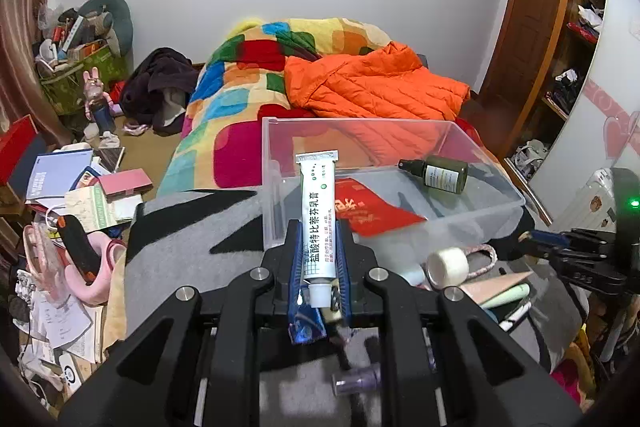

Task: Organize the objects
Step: 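Lower the toothpaste tube and beige bar into the clear box and release, then grasp the purple cosmetic tube with the left tool while the right tool grasps the blue tape roll, then drop the purple tube and blue tape roll into the clear box, then grasp the blue card box with the left tool while the right tool grasps the white pen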

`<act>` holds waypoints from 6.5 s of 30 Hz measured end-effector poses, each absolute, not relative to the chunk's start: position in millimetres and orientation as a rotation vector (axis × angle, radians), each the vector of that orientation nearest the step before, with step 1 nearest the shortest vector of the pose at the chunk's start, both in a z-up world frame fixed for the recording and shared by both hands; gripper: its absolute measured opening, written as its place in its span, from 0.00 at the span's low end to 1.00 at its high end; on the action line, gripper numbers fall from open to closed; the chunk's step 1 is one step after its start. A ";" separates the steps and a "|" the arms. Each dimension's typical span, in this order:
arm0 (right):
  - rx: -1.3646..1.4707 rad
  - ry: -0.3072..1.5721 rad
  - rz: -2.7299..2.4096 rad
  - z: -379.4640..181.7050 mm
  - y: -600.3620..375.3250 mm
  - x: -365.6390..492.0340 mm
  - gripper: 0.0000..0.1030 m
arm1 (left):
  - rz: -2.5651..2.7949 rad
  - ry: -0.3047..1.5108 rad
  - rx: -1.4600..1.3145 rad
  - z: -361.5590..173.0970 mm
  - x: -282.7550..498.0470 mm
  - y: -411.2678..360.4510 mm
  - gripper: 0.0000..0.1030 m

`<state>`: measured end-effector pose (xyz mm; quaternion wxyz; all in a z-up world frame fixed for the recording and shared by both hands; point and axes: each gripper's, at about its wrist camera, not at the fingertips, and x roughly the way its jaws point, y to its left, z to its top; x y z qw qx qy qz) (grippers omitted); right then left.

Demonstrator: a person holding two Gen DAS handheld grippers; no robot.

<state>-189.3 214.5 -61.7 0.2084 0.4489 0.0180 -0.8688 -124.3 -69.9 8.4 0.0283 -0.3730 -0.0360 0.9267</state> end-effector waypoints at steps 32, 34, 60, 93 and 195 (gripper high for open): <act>1.158 0.198 -2.313 -45.2 103.6 -249.7 0.22 | 2.756 -0.080 -1.262 -14.5 -175.3 -44.8 0.16; 1.135 0.234 -2.331 -41.1 103.0 -244.1 0.23 | 2.762 -0.079 -1.253 -11.6 -172.4 -45.3 0.19; 1.096 0.209 -2.275 -37.9 160.5 -135.5 0.50 | 2.648 0.007 -1.312 -35.9 -81.8 -29.6 0.68; 1.225 0.161 -2.114 -82.6 121.1 -129.8 0.40 | 2.554 0.018 -1.372 -63.2 -47.1 -32.2 0.52; 1.182 0.170 -2.195 -67.3 173.8 -118.9 0.64 | 2.699 -0.070 -1.521 -63.5 -92.5 -86.4 0.66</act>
